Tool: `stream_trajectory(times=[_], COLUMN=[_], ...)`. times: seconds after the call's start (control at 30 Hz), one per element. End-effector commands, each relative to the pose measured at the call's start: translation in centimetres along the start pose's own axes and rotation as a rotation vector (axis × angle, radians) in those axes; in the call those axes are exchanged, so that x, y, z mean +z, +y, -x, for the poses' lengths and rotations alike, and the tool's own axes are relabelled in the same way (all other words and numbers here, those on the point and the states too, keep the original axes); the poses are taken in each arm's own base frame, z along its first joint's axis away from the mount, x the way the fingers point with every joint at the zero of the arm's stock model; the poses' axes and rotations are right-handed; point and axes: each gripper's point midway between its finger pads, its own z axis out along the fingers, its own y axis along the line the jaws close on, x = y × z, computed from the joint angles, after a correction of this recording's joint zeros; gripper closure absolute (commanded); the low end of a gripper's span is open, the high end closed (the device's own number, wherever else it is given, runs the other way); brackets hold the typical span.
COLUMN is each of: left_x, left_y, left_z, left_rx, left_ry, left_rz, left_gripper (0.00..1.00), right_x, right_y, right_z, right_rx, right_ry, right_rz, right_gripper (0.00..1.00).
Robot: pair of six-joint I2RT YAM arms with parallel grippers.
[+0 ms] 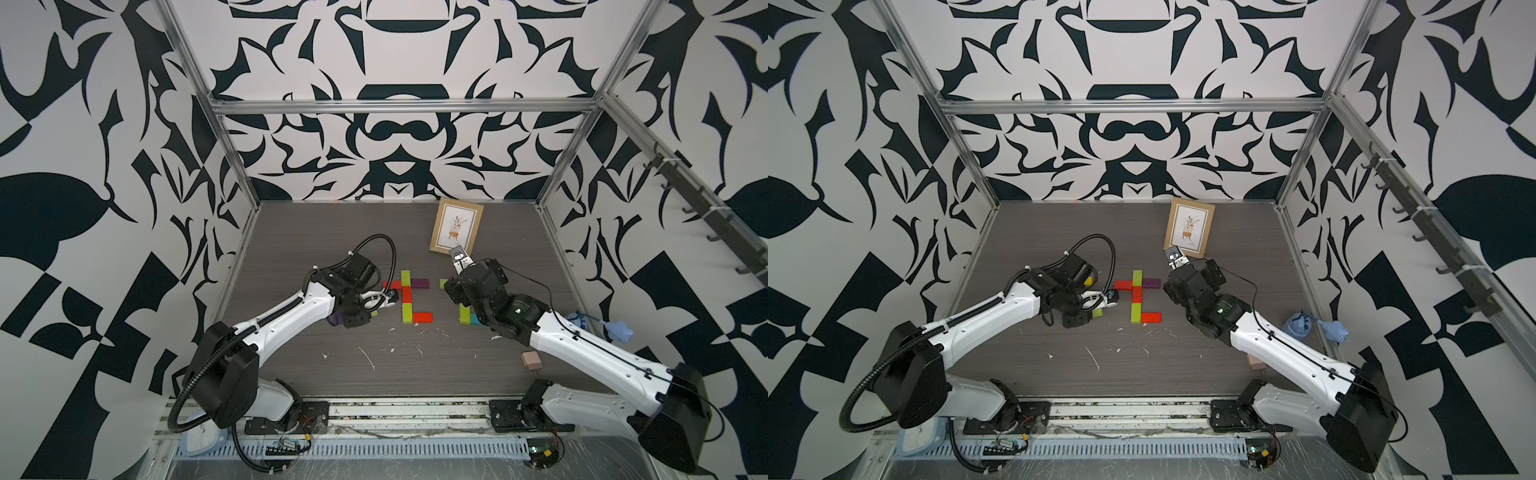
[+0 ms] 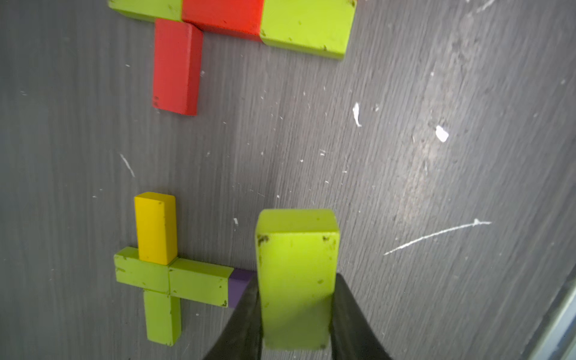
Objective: Assemble the letter t with building blocks
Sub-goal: Assemble the building block at the center of the board.
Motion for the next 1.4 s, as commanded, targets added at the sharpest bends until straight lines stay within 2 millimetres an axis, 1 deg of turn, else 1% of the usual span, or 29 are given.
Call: stream_trajectory(times=[0.0, 0.07, 0.13, 0.27, 0.43, 0.6, 0.9, 1.27, 1.37], left_x=[0.1, 0.4, 0.5, 1.3, 2.2, 2.5, 3.1, 3.7, 3.9], left_y=[-0.2, -0.2, 0.0, 0.4, 0.5, 0.5, 0.9, 1.9, 1.9], left_z=[-0.1, -0.5, -0.4, -0.8, -1.3, -1.6, -2.0, -3.1, -3.3], left_rx=[0.107, 0.133, 0.126, 0.115, 0.1, 0.073, 0.066, 0.044, 0.04], left_ry=[-0.037, -0.032, -0.043, -0.028, -0.003, 0.001, 0.017, 0.059, 0.064], left_rz=[0.015, 0.019, 0.025, 0.025, -0.015, -0.063, -0.081, -0.106, -0.108], left_gripper=[1.0, 1.0, 1.0, 1.0, 1.0, 1.0, 1.0, 1.0, 1.0], right_x=[-0.1, 0.0, 0.0, -0.1, -0.1, 0.0, 0.1, 0.4, 0.5], right_y=[-0.2, -0.1, -0.1, -0.1, -0.1, -0.1, 0.0, 0.2, 0.3], right_z=[0.7, 0.6, 0.6, 0.6, 0.4, 0.4, 0.3, 0.1, 0.2], right_rx=[0.022, 0.016, 0.014, 0.012, 0.01, 0.009, 0.004, -0.001, -0.002], right_ry=[-0.017, -0.01, -0.007, -0.006, -0.003, 0.0, 0.007, 0.012, 0.013], right_rz=[-0.002, -0.001, -0.001, -0.002, -0.001, -0.003, -0.003, -0.003, -0.002], right_gripper=[0.0, 0.0, 0.0, 0.0, 0.0, 0.0, 0.0, 0.0, 0.0])
